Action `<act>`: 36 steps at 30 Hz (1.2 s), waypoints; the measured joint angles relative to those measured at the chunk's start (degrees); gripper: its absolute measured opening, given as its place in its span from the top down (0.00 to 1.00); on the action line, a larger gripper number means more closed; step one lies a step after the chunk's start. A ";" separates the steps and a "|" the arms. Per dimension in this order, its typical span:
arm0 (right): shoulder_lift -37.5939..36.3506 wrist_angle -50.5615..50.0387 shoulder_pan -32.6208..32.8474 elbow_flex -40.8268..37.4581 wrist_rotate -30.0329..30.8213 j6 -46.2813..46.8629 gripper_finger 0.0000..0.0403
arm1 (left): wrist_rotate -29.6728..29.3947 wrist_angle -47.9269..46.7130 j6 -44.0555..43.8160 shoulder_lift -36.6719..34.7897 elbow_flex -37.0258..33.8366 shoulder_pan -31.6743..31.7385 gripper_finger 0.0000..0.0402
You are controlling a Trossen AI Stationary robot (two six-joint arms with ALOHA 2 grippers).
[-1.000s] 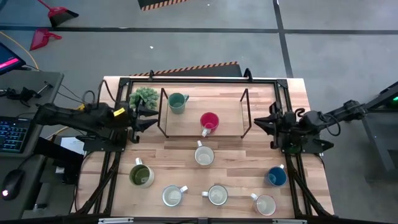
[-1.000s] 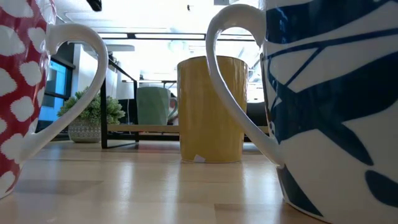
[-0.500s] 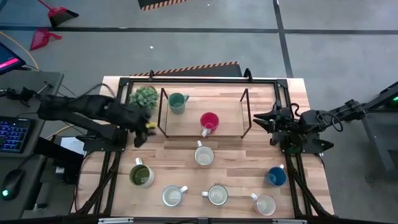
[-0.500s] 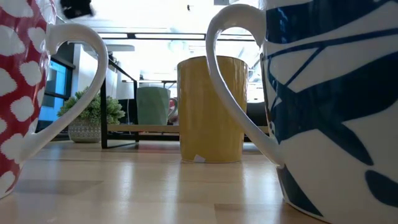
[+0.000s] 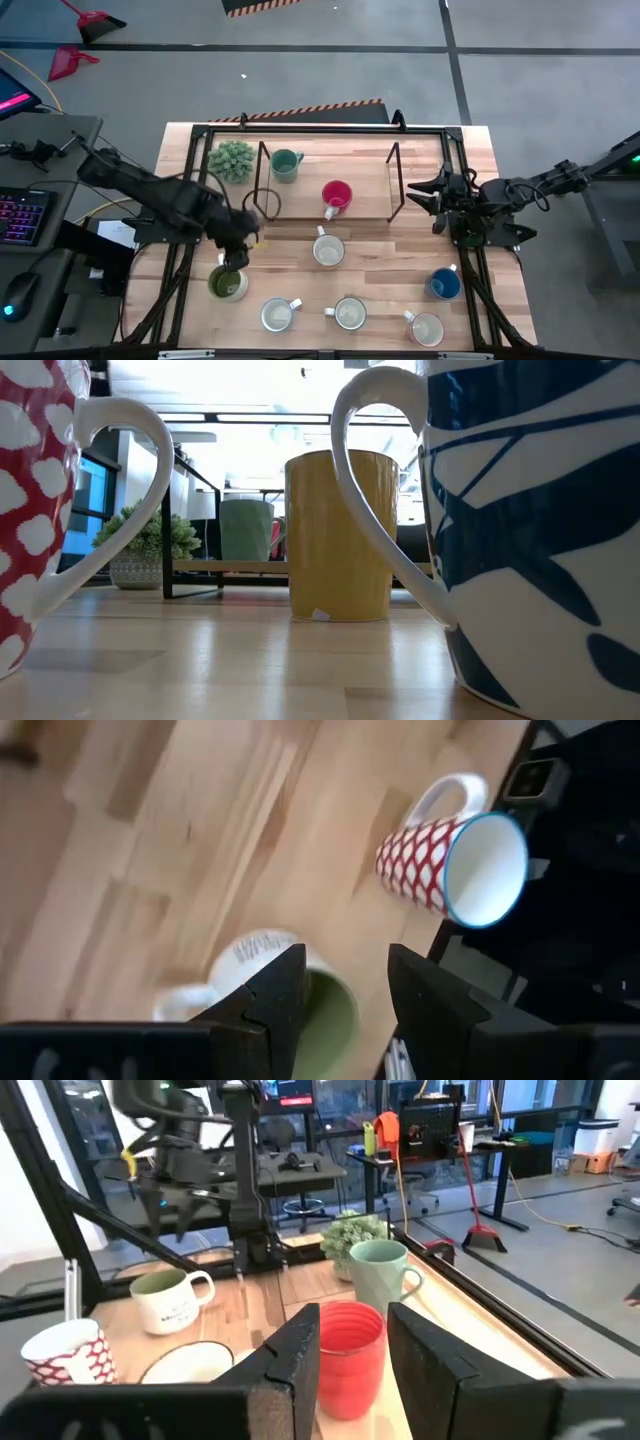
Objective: Place coffee mugs
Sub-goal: Put the white mug on the shelf
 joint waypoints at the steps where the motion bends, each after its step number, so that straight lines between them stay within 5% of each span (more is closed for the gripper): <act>1: -0.02 0.05 0.00 0.00 -0.02 0.00 0.74 | -0.07 -0.04 -1.74 0.67 0.00 -1.15 0.67; 9: -0.02 -0.70 0.00 0.00 -0.39 0.26 0.74 | -1.98 -5.84 -6.66 7.07 0.00 -9.62 0.67; 16: -0.02 -0.74 0.00 0.00 -3.33 1.58 0.74 | -6.15 -9.51 -1.19 12.51 -0.02 -14.86 0.67; 23: -0.02 -0.72 0.00 0.00 -3.39 3.03 0.74 | -12.08 -12.14 4.15 15.69 -0.04 -15.87 0.67; 36: -0.02 -1.20 0.00 0.00 -3.38 2.97 0.74 | -11.59 -10.83 8.61 17.49 -0.07 -15.74 0.67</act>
